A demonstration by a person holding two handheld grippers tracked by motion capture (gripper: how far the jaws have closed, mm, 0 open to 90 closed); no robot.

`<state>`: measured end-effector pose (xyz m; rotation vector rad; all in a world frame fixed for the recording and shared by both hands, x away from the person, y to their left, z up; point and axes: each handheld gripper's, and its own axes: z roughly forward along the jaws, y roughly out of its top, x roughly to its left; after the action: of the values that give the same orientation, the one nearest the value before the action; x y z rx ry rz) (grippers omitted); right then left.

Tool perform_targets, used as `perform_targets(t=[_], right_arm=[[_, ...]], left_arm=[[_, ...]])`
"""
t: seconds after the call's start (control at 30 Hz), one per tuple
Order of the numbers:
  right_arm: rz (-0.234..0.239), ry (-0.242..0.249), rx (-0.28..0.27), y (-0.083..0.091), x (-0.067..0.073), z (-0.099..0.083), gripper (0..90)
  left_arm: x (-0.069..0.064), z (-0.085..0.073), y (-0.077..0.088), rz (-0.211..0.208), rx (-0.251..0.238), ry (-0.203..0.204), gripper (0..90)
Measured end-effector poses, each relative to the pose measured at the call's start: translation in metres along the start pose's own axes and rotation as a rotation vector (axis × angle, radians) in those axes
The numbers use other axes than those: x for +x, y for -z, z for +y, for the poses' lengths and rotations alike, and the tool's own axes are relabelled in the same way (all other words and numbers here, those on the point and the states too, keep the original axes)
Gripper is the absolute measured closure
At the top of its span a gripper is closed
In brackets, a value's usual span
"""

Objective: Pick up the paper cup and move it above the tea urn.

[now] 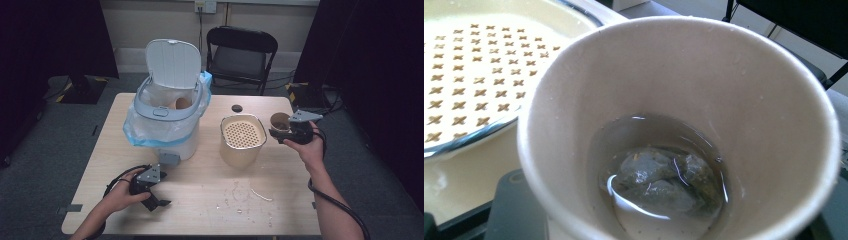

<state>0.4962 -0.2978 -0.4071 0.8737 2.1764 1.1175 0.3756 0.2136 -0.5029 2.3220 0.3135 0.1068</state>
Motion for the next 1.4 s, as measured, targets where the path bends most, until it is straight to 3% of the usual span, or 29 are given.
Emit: perform_targets(t=[0.73,1.03,1.4], right_arm=[[-0.061,0.102,0.022,-0.018,-0.008,0.024,31.2],[-0.098,0.194,0.051,-0.019,-0.007,0.036,31.2],[-0.108,0.253,0.041,-0.018,-0.011,0.044,31.3]], left_arm=[[0.0,0.0,0.0,-0.004,0.003,-0.001,0.0],[0.0,0.0,0.0,-0.004,0.004,-0.002,0.0],[0.0,0.0,0.0,-0.001,0.0,-0.001,0.0]])
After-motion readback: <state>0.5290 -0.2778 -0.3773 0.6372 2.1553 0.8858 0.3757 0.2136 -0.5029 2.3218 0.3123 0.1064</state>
